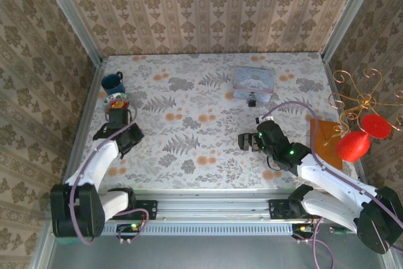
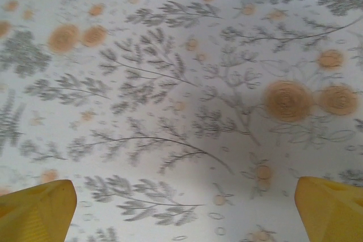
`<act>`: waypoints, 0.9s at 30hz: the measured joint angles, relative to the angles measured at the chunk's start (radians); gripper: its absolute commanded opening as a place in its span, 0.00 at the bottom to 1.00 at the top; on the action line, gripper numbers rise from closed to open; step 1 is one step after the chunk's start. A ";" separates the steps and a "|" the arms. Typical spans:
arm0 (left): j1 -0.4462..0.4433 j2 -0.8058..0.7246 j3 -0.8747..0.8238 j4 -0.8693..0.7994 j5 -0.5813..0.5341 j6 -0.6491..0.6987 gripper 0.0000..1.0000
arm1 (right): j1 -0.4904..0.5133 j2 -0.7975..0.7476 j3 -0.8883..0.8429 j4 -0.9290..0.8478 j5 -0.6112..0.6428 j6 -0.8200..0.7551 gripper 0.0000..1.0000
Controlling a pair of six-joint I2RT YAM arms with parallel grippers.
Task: Unlock the padlock with the key
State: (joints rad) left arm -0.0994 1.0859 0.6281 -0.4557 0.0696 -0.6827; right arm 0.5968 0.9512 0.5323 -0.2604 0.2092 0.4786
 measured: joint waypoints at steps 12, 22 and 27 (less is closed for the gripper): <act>-0.418 -0.216 -0.179 0.488 0.216 0.063 0.00 | 0.150 0.027 0.019 0.281 -0.221 0.434 0.83; -0.589 -0.220 -0.367 0.940 0.325 0.215 0.00 | 0.372 0.068 0.025 0.432 -0.148 0.600 0.61; -0.625 -0.253 -0.389 1.017 0.353 0.274 0.00 | 0.436 0.103 0.044 0.468 -0.109 0.610 0.47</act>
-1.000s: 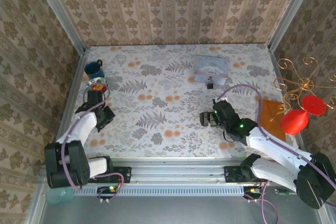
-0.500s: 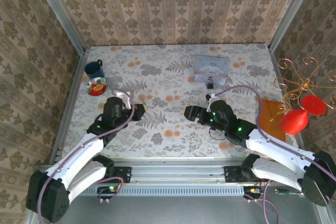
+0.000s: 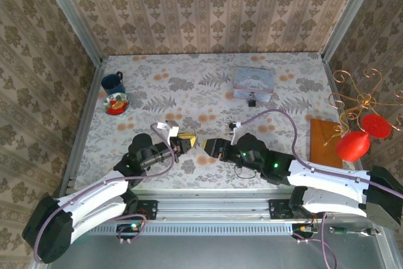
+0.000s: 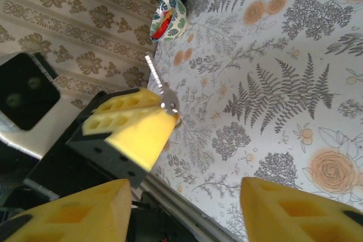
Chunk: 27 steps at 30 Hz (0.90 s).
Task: Unlock the padlock with the key
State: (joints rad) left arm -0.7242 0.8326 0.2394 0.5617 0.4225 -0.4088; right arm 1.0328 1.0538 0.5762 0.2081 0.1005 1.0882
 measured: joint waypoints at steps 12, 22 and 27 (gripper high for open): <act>-0.060 -0.062 -0.034 0.031 0.026 0.029 0.00 | 0.029 0.031 0.071 -0.005 0.035 -0.072 0.40; -0.116 -0.069 -0.034 0.029 0.031 0.045 0.00 | 0.029 0.034 0.116 -0.084 0.053 -0.111 0.37; -0.127 -0.071 -0.034 0.026 0.028 0.048 0.00 | 0.039 0.056 0.116 -0.089 0.053 -0.113 0.34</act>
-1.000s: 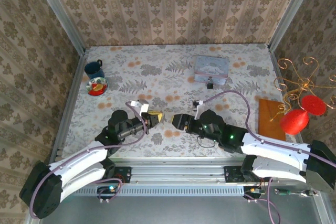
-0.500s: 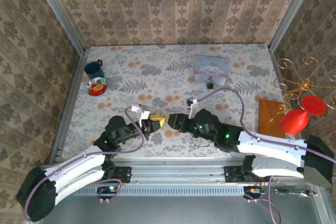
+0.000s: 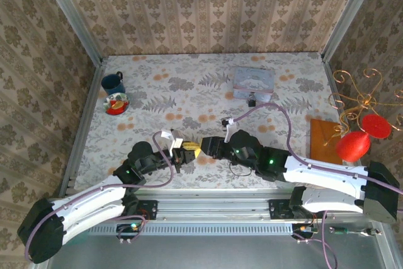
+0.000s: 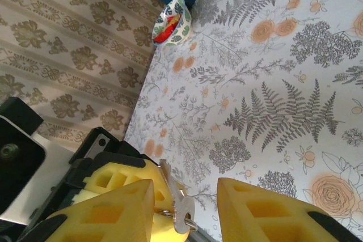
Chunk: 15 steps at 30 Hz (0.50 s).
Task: Unlock the padlock with the key
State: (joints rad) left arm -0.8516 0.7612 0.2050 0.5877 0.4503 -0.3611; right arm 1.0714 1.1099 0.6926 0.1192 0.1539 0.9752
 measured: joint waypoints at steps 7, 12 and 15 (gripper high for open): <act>-0.007 -0.006 0.000 -0.021 -0.005 0.008 0.00 | 0.009 0.029 0.009 -0.024 0.000 -0.003 0.24; -0.013 -0.029 0.000 -0.046 -0.028 0.014 0.00 | 0.013 0.029 0.009 -0.023 0.000 -0.003 0.19; -0.014 -0.037 0.000 -0.057 -0.039 0.016 0.00 | 0.013 0.029 0.010 -0.023 0.000 -0.004 0.13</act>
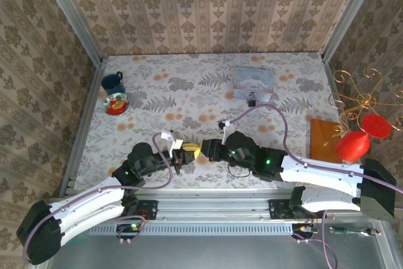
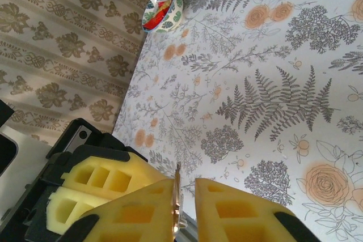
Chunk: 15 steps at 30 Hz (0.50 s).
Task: Unlock the padlock with the key
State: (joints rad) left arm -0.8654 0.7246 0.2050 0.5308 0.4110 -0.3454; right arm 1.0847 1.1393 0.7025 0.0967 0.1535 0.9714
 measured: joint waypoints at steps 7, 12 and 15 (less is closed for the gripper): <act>-0.004 0.000 0.000 -0.014 -0.019 0.002 0.02 | 0.003 0.000 0.000 -0.005 0.002 -0.011 0.02; -0.005 -0.002 0.000 -0.031 -0.030 0.000 0.26 | 0.005 -0.001 0.002 -0.021 0.014 -0.048 0.00; -0.005 -0.016 0.012 -0.091 -0.059 -0.004 0.46 | 0.005 -0.008 0.003 -0.046 0.043 -0.106 0.00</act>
State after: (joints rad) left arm -0.8700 0.7086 0.2173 0.4397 0.3523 -0.3492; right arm 1.0893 1.1309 0.7055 0.0505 0.1967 0.8650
